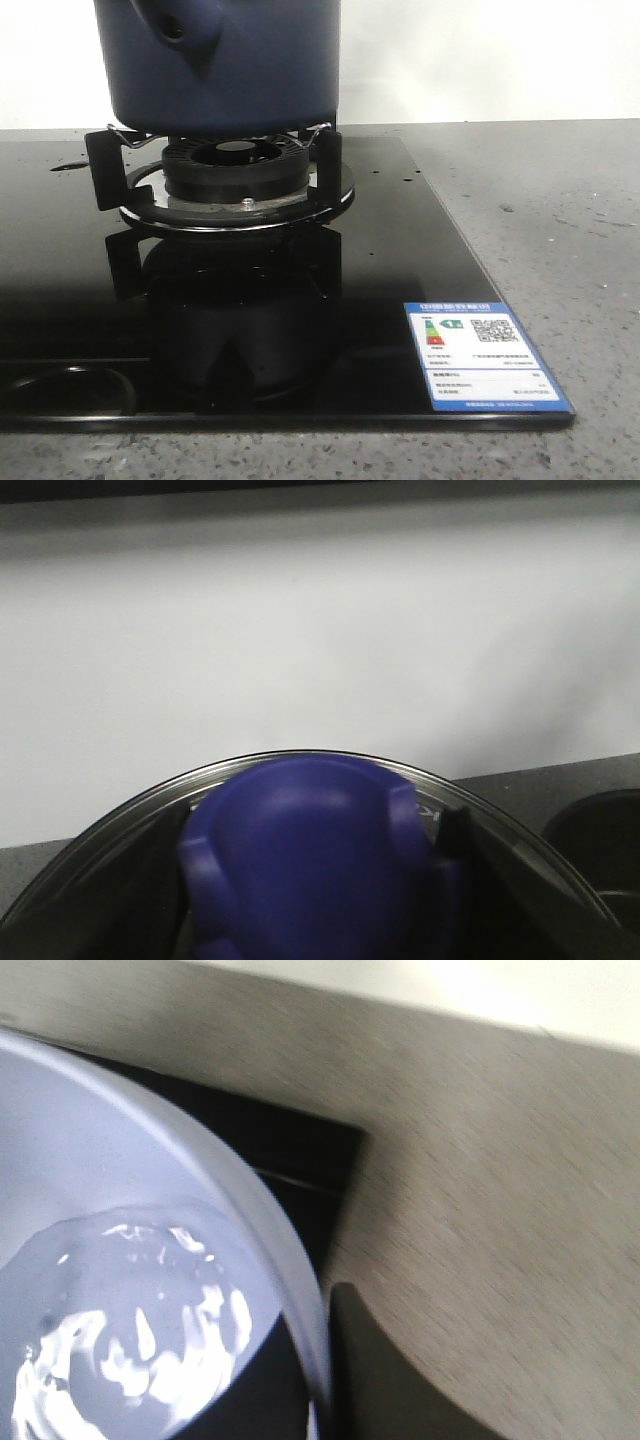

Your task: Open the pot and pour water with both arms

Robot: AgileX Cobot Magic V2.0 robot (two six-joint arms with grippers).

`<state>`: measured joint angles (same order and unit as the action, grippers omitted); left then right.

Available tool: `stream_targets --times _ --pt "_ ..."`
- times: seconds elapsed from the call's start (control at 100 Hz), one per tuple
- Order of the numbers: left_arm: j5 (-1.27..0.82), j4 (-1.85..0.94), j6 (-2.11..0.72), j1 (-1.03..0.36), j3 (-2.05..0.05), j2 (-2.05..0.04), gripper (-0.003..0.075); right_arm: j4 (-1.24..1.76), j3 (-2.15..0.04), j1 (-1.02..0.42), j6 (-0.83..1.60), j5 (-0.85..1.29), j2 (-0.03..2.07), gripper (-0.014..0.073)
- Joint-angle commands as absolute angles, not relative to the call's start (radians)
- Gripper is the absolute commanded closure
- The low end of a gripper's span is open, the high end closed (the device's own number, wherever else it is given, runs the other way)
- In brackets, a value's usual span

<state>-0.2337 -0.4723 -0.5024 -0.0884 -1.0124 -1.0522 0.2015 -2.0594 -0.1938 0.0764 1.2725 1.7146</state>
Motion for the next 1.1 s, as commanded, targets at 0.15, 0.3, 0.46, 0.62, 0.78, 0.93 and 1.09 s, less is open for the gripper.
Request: stream_targets --times 0.15,0.3,0.46,0.62,0.78,0.93,1.09 --pt "-0.143 -0.480 -0.500 -0.086 -1.042 -1.028 0.0386 0.233 -2.272 -0.326 0.062 1.249 1.797 0.0653" --pt "-0.143 -0.480 -0.500 -0.086 -1.042 -1.028 0.0386 0.234 -2.291 -0.382 0.062 1.102 1.840 0.0654" --pt "-0.143 -0.478 -0.500 -0.086 -1.042 -1.028 0.0386 0.226 -2.291 -0.418 0.064 0.952 1.859 0.0653" --pt "-0.141 -0.478 -0.500 -0.086 -1.042 -1.028 0.0386 0.187 -2.259 -0.425 0.077 0.836 1.852 0.0635" --pt "-0.135 -0.478 -0.500 -0.086 -1.042 -1.028 0.0386 0.186 -2.127 -0.428 0.125 0.712 1.801 0.0636" --pt "-0.135 -0.478 -0.500 -0.086 -1.042 -1.028 0.0386 0.188 -1.909 -0.439 0.173 0.433 1.708 0.0636" --pt "-0.135 -0.478 -0.500 -0.086 -1.042 -1.028 0.0386 0.186 -1.696 -0.453 0.198 0.213 1.629 0.0636"
